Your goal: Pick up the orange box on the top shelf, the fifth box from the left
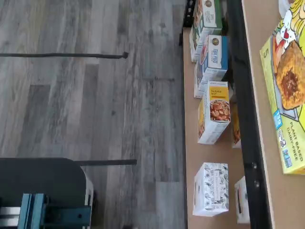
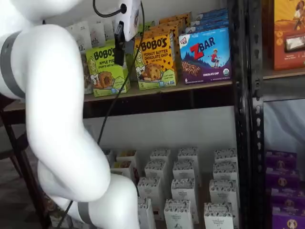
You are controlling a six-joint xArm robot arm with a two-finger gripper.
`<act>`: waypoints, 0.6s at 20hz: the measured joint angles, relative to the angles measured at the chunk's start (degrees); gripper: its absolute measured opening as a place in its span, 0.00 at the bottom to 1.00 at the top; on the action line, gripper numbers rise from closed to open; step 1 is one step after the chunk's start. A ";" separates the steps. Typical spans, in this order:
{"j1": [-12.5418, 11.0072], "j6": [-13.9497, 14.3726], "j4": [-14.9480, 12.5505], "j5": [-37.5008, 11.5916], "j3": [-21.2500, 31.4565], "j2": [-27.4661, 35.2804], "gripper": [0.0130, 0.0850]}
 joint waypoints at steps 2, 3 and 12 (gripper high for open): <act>0.33 0.01 -0.85 -3.05 1.75 -1.67 1.00; 0.28 -0.09 -0.98 -3.64 2.06 -1.98 1.00; -2.19 -1.31 2.89 -4.38 2.05 -2.00 1.00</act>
